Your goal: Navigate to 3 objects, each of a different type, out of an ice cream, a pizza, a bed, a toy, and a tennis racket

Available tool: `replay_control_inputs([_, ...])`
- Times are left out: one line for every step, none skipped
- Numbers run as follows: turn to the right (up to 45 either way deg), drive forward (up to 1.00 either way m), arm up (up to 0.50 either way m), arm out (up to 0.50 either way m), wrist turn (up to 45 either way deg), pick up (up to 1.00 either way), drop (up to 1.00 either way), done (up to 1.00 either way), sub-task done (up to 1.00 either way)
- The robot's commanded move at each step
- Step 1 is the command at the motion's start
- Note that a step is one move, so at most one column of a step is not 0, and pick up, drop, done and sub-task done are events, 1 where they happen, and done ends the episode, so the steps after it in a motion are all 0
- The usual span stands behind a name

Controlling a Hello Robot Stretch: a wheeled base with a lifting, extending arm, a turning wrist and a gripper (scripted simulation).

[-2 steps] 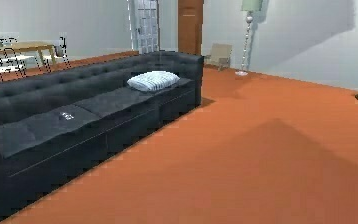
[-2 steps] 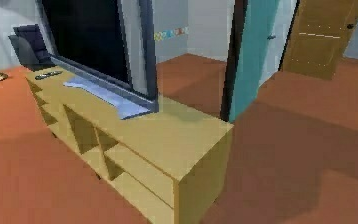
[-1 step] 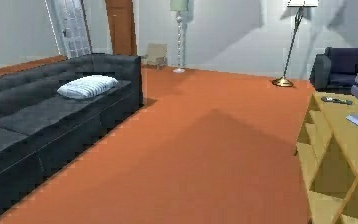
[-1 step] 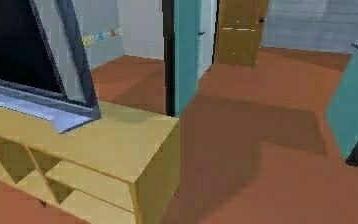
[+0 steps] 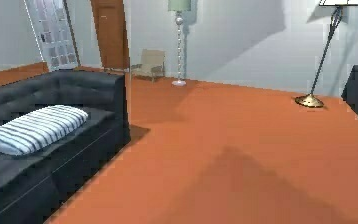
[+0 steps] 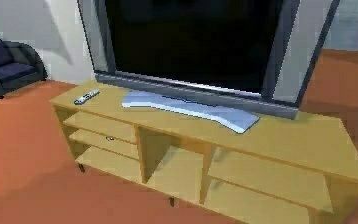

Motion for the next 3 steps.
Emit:
replay_control_inputs([0.0, 1.00, 0.00, 0.00, 0.0, 0.00, 0.00, 0.00, 0.00])
replay_control_inputs([0.0, 1.00, 0.00, 0.00, 0.0, 0.00, 0.00, 0.00, 0.00])
replay_control_inputs([9.0, 0.00, 0.00, 0.00, 0.0, 0.00, 0.00, 0.00, 0.00])
